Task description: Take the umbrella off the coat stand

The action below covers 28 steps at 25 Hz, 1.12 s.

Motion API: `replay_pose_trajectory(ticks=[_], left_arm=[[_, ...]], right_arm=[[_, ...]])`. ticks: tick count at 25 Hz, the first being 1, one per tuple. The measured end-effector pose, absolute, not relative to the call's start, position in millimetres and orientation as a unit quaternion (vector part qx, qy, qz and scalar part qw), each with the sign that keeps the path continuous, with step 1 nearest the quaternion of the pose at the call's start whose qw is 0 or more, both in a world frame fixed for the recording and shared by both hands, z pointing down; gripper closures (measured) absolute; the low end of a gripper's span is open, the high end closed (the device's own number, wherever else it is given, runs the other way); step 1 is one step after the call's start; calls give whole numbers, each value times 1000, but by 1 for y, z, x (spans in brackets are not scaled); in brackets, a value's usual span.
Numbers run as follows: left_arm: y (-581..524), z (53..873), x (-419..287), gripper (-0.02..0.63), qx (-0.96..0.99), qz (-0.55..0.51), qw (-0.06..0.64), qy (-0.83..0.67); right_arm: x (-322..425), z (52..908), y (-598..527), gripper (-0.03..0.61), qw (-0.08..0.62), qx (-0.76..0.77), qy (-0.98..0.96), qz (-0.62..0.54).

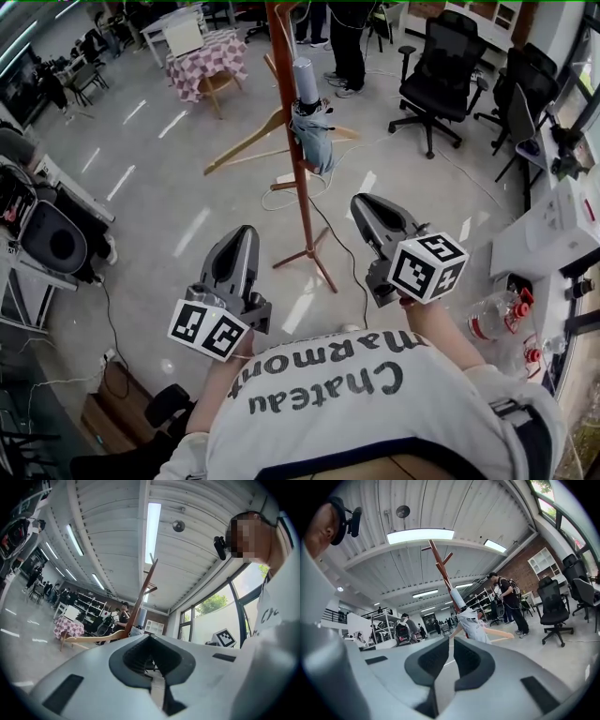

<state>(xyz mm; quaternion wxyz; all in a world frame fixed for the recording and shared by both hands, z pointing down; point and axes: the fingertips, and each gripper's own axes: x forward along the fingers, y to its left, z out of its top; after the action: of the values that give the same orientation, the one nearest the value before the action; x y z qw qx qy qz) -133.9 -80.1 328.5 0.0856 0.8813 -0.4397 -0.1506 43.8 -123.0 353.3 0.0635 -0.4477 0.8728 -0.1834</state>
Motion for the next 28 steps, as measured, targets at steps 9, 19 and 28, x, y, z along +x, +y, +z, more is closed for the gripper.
replay_pose_trajectory(ticks=[9, 19, 28], left_arm=[[-114, 328, -99, 591, 864, -154, 75, -474], [-144, 332, -65, 591, 846, -154, 78, -504], [-147, 336, -59, 591, 837, -151, 71, -522]], right_arm=[[72, 354, -166, 531, 54, -407, 894, -181], [100, 363, -208, 531, 40, -371, 908, -193], [102, 372, -216, 531, 38, -348, 916, -195]])
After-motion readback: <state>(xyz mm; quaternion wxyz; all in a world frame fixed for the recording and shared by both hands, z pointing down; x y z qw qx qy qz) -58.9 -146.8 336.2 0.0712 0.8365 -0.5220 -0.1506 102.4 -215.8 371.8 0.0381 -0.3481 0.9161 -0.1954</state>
